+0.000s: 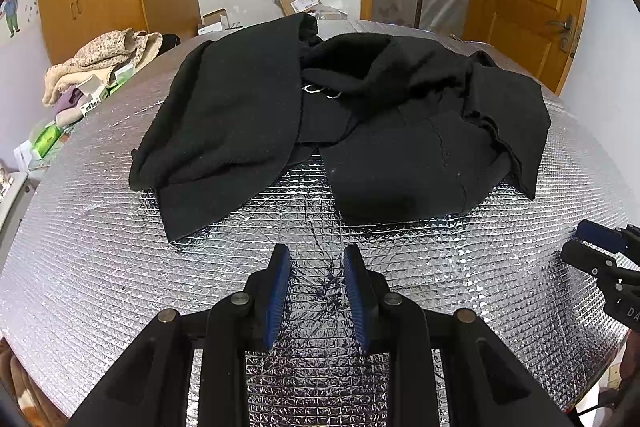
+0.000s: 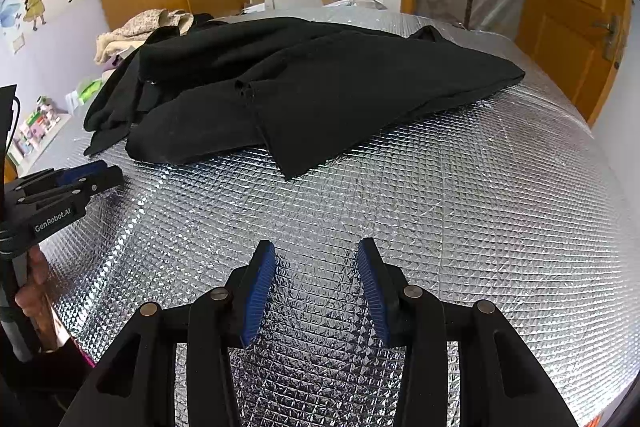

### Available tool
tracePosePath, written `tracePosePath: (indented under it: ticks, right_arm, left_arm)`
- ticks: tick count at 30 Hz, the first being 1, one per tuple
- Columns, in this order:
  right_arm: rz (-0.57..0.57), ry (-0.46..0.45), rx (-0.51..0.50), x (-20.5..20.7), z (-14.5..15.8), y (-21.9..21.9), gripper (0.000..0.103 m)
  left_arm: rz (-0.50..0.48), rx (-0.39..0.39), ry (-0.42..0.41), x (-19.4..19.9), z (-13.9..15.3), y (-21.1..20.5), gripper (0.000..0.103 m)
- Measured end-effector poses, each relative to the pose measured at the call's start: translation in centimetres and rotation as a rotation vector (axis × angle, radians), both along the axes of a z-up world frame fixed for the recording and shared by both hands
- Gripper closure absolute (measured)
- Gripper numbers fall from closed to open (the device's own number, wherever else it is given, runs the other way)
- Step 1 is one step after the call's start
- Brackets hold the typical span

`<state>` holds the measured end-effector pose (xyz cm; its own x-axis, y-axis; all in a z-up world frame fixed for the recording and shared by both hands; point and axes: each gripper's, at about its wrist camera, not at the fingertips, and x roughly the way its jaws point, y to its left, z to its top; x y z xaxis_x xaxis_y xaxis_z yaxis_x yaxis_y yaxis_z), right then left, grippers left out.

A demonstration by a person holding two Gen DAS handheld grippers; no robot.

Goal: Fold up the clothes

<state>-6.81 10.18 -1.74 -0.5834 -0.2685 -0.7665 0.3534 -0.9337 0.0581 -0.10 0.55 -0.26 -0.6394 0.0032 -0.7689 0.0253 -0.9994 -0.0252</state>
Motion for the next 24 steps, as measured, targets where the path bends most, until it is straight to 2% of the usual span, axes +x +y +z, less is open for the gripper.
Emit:
tracePosePath:
  ticks: [14, 19, 24]
  right_arm:
    - [0.002, 0.018, 0.013, 1.8, -0.2, 1.9, 0.058]
    - [-0.003, 0.019, -0.009, 2.2, -0.3, 3.0, 0.058]
    - [-0.008, 0.018, -0.045, 2.7, -0.3, 4.9, 0.057]
  left_arm:
    - [0.003, 0.010, 0.004, -0.1, -0.2, -0.8, 0.075]
    - [0.017, 0.066, 0.020, 0.2, -0.3, -1.7, 0.075]
    - [-0.006, 0.071, 0.022, 0.6, -0.4, -1.9, 0.075]
